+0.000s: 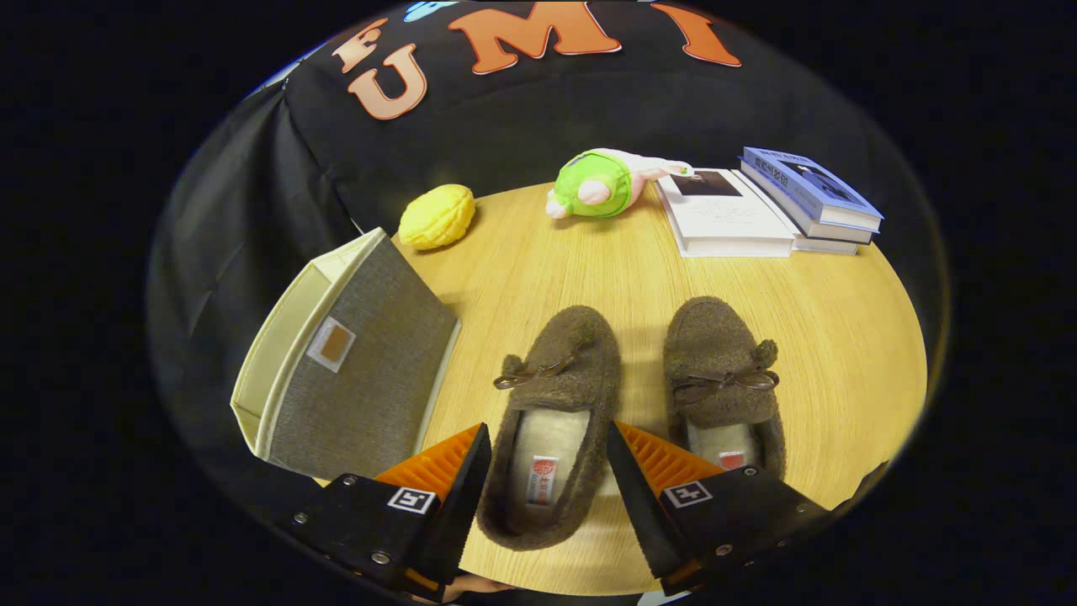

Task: Open the storage box then place both shoes into the box .Put the left shoe in first, then the right shoe, with the right side of both shoes facing outward in a uniform manner.

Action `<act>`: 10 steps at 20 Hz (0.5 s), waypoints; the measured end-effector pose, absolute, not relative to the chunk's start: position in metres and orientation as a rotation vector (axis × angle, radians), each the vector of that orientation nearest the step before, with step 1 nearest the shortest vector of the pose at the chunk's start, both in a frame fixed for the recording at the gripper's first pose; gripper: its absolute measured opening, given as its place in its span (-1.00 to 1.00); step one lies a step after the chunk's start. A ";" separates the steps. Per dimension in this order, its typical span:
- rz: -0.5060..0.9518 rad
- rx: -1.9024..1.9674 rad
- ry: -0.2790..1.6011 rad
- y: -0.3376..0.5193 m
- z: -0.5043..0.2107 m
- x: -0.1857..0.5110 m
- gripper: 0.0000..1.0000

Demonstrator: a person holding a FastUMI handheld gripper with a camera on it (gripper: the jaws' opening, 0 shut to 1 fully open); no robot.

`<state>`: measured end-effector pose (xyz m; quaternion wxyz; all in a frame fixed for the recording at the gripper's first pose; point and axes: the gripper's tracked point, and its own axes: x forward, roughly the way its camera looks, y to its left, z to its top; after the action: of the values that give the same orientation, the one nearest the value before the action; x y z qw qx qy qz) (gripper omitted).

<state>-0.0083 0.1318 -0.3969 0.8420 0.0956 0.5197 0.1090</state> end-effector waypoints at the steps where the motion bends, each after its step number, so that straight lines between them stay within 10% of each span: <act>1: 0.218 0.216 1.107 0.132 -0.404 -0.007 0.63; 10: 0.118 0.126 1.112 0.117 -0.443 0.014 -0.27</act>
<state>0.0145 0.1170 -0.4430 0.8459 0.0596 0.5270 0.0560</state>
